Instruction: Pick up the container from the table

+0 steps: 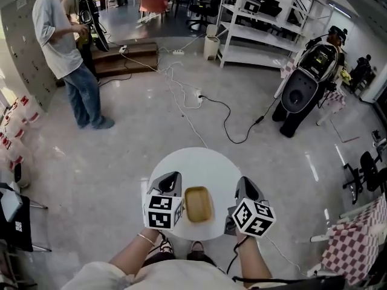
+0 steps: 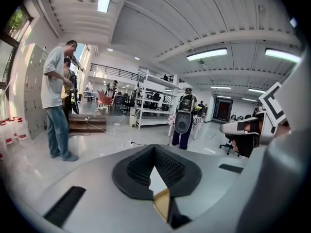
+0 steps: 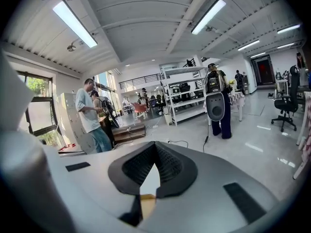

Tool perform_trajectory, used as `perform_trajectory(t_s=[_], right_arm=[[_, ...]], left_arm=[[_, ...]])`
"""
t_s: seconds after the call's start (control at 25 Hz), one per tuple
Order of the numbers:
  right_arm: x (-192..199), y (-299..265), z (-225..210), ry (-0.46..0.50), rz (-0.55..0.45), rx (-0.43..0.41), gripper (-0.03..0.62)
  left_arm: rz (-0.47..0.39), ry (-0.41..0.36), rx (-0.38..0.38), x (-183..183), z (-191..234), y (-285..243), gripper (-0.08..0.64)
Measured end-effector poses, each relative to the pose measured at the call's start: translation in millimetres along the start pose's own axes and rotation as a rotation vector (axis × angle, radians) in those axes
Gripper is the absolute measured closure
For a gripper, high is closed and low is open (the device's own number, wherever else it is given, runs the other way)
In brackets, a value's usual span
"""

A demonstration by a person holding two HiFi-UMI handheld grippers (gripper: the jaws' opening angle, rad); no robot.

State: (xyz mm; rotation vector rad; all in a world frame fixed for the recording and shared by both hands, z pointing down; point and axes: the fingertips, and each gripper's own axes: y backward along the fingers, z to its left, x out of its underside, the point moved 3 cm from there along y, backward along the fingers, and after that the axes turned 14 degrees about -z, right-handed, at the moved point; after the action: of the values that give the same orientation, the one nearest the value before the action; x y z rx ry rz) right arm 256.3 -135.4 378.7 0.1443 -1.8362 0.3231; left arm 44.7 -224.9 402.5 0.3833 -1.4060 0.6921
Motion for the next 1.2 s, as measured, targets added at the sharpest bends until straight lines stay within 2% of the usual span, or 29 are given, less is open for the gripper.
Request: perform_trajectory(t_s=[0.28, 0.72, 1.2], right_arm=[[6, -13, 9, -0.002, 0.034, -0.061, 0.571], [33, -19, 17, 0.001, 0.110, -0.096, 0.570], [90, -10, 12, -0.019, 0.249, -0.081, 0.571]], left_arm=[[-0.001, 0.015, -0.075, 1, 10, 4, 0.552], [0.049, 0.044, -0.119, 21, 20, 18, 0.552], [0.183, 0.057, -0.128, 66, 26, 31, 0.552]])
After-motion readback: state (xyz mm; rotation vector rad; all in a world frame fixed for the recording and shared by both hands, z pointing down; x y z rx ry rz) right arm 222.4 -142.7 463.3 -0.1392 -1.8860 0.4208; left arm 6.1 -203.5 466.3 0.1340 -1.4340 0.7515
